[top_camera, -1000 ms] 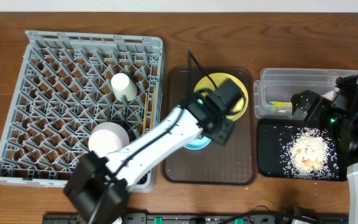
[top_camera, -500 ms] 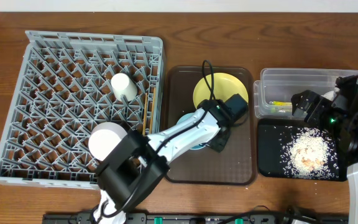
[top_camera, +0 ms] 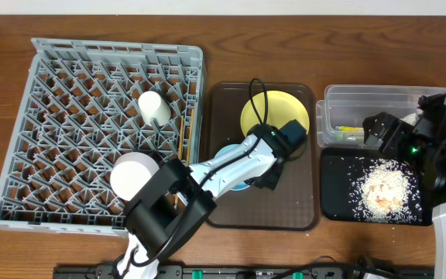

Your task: Sort waste into correct bins and load items into the dishwasher

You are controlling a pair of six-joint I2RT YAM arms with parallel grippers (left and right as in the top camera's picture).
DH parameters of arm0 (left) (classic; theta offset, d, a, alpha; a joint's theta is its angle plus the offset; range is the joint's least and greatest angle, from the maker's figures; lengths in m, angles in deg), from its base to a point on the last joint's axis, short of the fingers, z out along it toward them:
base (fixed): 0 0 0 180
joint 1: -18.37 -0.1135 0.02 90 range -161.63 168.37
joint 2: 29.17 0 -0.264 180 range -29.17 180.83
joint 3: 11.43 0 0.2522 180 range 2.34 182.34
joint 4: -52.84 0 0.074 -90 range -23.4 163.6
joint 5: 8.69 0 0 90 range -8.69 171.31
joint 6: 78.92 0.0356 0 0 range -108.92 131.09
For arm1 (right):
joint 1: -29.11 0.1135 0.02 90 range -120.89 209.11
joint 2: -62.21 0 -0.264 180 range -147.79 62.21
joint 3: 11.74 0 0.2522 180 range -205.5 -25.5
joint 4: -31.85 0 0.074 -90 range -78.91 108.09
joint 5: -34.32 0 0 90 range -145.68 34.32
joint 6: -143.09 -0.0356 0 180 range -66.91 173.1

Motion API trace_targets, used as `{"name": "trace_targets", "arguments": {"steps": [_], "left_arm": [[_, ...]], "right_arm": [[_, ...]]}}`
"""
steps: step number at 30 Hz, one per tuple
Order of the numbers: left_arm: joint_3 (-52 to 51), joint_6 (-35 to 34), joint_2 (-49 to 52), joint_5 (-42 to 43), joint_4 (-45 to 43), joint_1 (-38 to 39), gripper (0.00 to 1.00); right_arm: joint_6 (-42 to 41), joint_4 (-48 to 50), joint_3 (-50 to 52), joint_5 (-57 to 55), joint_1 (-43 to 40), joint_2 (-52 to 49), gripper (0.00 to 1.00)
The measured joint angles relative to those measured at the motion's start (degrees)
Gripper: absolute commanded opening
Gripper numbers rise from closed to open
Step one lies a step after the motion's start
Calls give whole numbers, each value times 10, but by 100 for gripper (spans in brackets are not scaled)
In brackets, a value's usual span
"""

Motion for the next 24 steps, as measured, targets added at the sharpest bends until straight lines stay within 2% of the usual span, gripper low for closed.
{"name": "trace_targets", "arguments": {"steps": [4,8,12,17,21,24], "left_arm": [[20,7,-24,17,23,-11,7],[52,31,-99,56,23,-37,8],[91,63,-198,122,8,-111,8],[107,98,-263,289,-77,-280,8],[106,102,-240,461,-169,-412,8],[105,61,-190,606,-292,-499,8]], "right_arm": [[0,0,0,0,0,0,99],[0,0,0,0,0,0,99],[0,0,0,0,0,0,99],[0,0,0,0,0,0,99],[0,0,0,0,0,0,99],[0,0,0,0,0,0,99]]}}
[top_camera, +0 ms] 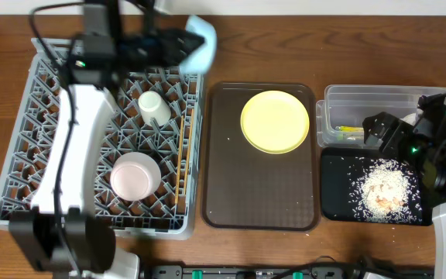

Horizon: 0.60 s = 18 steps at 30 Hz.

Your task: Sort waste into correct bins and load items into the dishwasher

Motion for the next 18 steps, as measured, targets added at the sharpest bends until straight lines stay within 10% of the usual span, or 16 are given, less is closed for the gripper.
{"name": "trace_targets", "arguments": {"steps": [7,18], "left_arm": [[0,-128,132,164,-178,-74,8],[0,-201,274,243,-202,-128,8]], "right_arm": [[0,0,0,0,0,0,99],[0,0,0,0,0,0,99]]}}
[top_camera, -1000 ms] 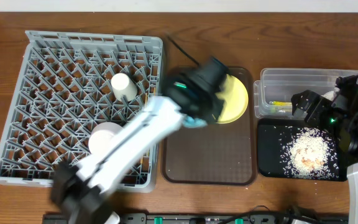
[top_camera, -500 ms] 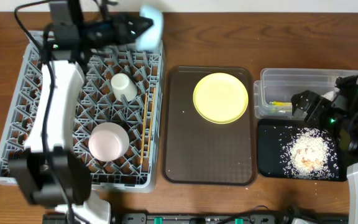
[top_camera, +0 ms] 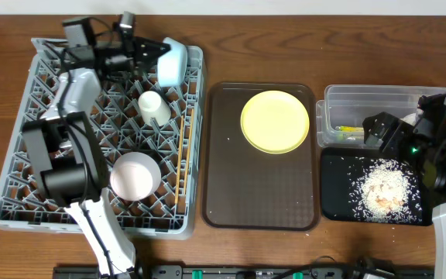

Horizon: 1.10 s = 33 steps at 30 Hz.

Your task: Sort waste into correct bins and load items into the dishwasher

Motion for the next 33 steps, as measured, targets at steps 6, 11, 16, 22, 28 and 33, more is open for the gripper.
{"name": "trace_targets", "arguments": {"steps": [6,11,16,22,28,33], "left_arm": [[0,-7,21,-13,-10,-49,17],[-2,-8,27,-21,-20,-80,84],[-2,-13,27,-22,-20,-107,88],[-2,-48,26,-22,-20,-145,92],[-2,-76,13,-22,-9,-161,93],[-4,-84,-61,-26,0,-139,93]], "right_arm": [[0,0,0,0,0,0,99],[0,0,0,0,0,0,99],[0,0,0,0,0,0,99],[0,0,0,0,0,0,99],[0,0,0,0,0,0,99],[0,0,0,0,0,0,99]]}}
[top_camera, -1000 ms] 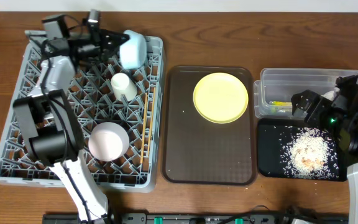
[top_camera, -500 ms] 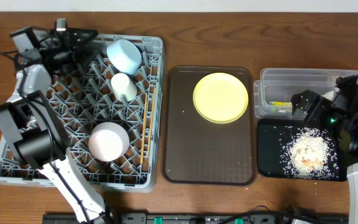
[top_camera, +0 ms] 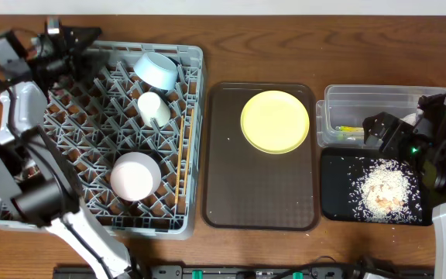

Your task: Sort waste into correct bins and load items into the dishwasher

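Observation:
A light blue bowl [top_camera: 155, 70] lies tilted in the back row of the grey dish rack [top_camera: 68, 155], with a white cup [top_camera: 153, 107] just in front of it. A pale pink bowl [top_camera: 135, 175] and chopsticks [top_camera: 183, 155] also sit in the rack. My left gripper [top_camera: 84, 37] is open and empty at the rack's far left corner, well clear of the blue bowl. A yellow plate [top_camera: 275, 122] rests on the brown tray [top_camera: 231, 194]. Over by the clear bin [top_camera: 385, 97], my right gripper [top_camera: 376, 130] looks open and holds nothing.
A black tray [top_camera: 339, 205] with spilled rice and food scraps lies at the front right. The clear bin holds a few small items. The rack's raised walls border the left arm, and wooden table runs along the back.
My left gripper let go of the blue bowl, which now lies in the rack's back row. The gripper has moved left to the rack's far left corner. The right arm is unchanged.
First my left gripper was down on the brown tray at the blue bowl beside the yellow plate. Then it held the bowl high over the rack's back edge, then lower at the back row. Now the bowl rests in the rack and the gripper is off it.

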You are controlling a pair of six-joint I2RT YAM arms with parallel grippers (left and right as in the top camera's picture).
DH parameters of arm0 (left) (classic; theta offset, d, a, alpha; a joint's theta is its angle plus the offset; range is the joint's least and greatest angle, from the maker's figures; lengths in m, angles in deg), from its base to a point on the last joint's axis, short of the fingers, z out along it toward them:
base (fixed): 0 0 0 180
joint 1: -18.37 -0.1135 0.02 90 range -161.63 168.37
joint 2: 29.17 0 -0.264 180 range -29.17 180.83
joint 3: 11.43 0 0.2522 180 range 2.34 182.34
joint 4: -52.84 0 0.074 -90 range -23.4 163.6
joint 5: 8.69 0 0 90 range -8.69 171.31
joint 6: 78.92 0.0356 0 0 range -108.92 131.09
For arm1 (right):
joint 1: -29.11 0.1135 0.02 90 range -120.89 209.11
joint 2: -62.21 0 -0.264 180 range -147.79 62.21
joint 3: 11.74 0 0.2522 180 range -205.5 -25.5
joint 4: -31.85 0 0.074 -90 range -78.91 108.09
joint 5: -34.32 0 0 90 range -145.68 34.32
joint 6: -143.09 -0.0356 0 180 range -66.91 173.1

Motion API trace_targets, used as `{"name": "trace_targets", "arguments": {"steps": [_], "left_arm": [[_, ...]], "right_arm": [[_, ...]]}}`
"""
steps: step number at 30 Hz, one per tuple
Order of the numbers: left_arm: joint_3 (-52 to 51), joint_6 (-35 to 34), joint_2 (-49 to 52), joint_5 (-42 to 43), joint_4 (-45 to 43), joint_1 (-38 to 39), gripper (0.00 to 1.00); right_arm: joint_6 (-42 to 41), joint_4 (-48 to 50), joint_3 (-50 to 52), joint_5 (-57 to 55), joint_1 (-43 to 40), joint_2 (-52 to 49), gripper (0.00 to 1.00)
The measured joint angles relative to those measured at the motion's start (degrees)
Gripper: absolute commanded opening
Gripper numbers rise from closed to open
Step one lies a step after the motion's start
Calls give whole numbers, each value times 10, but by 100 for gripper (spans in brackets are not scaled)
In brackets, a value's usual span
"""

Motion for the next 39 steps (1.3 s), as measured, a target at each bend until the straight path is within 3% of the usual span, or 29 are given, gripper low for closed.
{"name": "trace_targets", "arguments": {"steps": [4,7,13,14,15,17,19,20,28,35,39], "left_arm": [[2,20,-100,-25,51,54,93],[5,67,-163,-76,150,117,93],[7,197,-208,-266,345,289,93],[6,214,-204,-299,358,318,80],[2,231,-201,-335,369,348,58],[-11,257,-196,-400,377,404,46],[-23,272,-188,-471,376,459,15],[-28,279,-181,-505,376,486,8],[-31,301,-84,-730,348,650,8],[-32,301,4,-791,347,687,8],[-40,301,23,-805,429,686,8]], "right_arm": [[0,0,0,0,0,0,99],[0,0,0,0,0,0,99],[0,0,0,0,0,0,99],[0,0,0,0,0,0,99],[0,0,0,0,0,0,99],[0,0,0,0,0,0,99],[0,0,0,0,0,0,99],[0,0,0,0,0,0,99],[0,0,0,0,0,0,99],[0,0,0,0,0,0,99],[0,0,0,0,0,0,99]]}}
